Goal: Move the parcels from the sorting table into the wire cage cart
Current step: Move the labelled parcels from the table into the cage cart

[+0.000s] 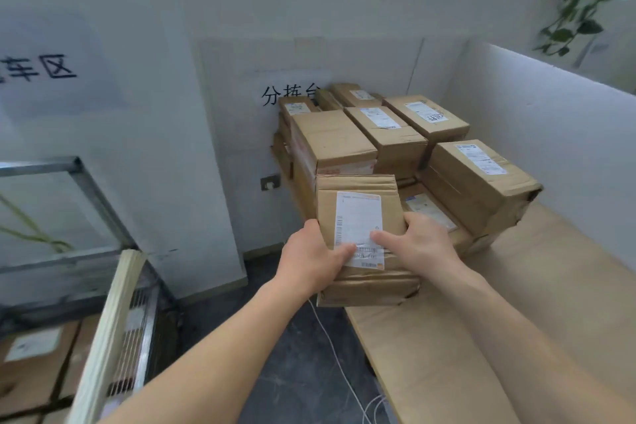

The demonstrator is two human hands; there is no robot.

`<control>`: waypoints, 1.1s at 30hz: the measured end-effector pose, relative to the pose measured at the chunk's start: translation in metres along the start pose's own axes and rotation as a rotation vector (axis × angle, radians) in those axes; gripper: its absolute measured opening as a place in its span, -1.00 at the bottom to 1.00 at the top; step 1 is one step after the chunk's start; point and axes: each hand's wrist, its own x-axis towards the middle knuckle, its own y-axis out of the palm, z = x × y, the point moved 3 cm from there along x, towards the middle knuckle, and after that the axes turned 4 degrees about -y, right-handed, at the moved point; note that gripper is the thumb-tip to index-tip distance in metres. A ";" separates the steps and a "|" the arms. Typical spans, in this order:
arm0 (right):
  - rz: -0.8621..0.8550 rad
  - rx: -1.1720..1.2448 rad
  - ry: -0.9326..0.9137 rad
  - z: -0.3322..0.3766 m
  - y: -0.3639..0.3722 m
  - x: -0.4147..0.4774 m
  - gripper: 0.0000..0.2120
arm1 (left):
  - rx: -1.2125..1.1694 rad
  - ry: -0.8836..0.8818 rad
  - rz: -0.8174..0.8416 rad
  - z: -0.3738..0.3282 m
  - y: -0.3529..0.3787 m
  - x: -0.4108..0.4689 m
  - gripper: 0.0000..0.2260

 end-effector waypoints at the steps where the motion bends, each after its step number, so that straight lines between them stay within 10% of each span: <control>1: 0.013 0.007 -0.032 0.016 0.010 -0.012 -0.68 | -0.003 -0.016 -0.026 0.013 -0.015 -0.015 -0.51; 19: 0.475 0.217 -0.627 0.312 0.222 -0.175 -0.49 | -0.139 -0.353 -0.644 0.235 -0.270 -0.247 -0.57; 33: 0.923 0.122 -0.922 0.430 0.357 -0.243 -0.66 | -0.184 -0.771 -1.059 0.325 -0.312 -0.357 -0.60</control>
